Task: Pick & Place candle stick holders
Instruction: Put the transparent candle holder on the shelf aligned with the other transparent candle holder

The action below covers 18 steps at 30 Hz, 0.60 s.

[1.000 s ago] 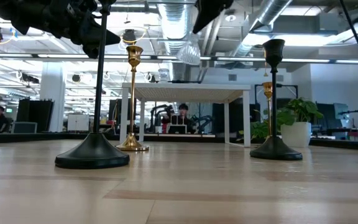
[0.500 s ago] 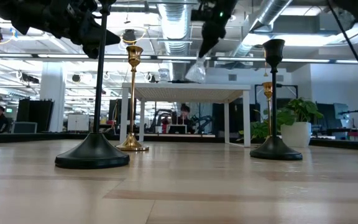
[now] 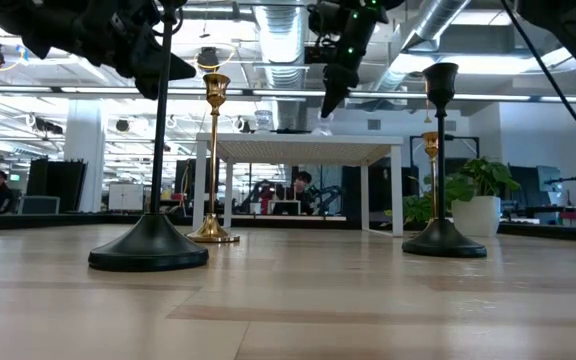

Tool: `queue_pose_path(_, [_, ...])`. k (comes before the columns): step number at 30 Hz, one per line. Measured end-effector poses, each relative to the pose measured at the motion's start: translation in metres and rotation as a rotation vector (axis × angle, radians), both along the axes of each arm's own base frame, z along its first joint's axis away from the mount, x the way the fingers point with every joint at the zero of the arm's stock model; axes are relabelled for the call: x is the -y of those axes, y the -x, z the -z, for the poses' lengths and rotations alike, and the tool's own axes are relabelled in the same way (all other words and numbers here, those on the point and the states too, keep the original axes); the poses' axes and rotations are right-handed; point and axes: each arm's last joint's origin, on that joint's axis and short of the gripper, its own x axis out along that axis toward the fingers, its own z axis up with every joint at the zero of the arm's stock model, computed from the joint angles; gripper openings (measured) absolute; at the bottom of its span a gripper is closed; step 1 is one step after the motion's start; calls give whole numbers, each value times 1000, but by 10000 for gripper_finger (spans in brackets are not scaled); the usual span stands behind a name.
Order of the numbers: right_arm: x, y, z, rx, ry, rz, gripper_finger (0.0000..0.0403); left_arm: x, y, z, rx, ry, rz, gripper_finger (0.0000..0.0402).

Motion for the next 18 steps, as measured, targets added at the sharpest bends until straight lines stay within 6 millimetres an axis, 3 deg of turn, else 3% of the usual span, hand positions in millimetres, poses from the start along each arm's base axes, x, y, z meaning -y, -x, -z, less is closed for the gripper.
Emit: queue_pose_path(18, [9, 6, 1, 25, -52, 23, 14, -1, -2, 2, -13, 4, 0, 7])
